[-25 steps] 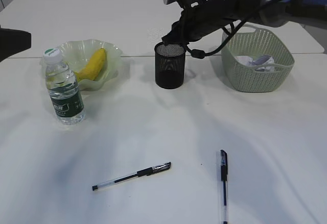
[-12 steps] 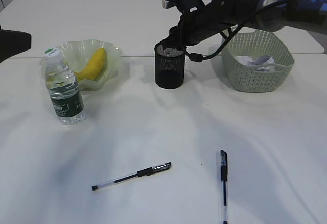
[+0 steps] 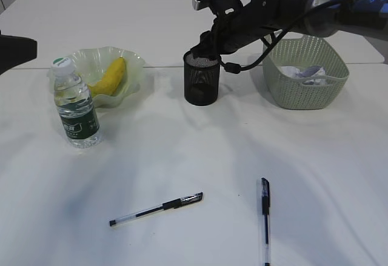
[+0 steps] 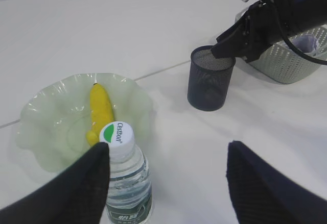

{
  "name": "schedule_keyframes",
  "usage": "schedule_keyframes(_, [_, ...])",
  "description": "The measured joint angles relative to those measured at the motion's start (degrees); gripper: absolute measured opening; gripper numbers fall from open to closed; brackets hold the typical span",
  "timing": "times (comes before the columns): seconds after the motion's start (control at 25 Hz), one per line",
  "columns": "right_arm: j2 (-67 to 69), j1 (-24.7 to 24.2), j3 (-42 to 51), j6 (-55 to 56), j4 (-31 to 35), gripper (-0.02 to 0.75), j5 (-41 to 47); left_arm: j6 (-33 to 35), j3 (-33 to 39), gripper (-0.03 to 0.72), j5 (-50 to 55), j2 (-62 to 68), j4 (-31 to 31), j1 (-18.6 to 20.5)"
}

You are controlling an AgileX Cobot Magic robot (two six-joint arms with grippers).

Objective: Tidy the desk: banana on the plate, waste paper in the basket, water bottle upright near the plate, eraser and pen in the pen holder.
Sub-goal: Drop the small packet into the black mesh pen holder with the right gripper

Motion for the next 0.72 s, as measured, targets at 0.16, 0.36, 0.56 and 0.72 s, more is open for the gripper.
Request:
schedule_keyframes(0.16, [0.0, 0.0, -0.22, 0.0, 0.0, 0.274, 1.7, 0.0, 0.0, 0.508, 0.0, 0.0, 0.0, 0.0])
schedule_keyframes(0.36, [-1.02, 0.0, -2.64, 0.0, -1.05, 0.274, 9.11, 0.0, 0.0, 0.508, 0.0, 0.0, 0.09, 0.0])
schedule_keyframes(0.56, [-3.19, -0.22, -5.97, 1.55, -2.09, 0.274, 17.66, 0.0, 0.0, 0.508, 0.0, 0.0, 0.47, 0.0])
schedule_keyframes(0.72, [-4.87, -0.22, -6.37, 4.88, -5.16, 0.274, 24.04, 0.0, 0.0, 0.508, -1.02, 0.0, 0.58, 0.0])
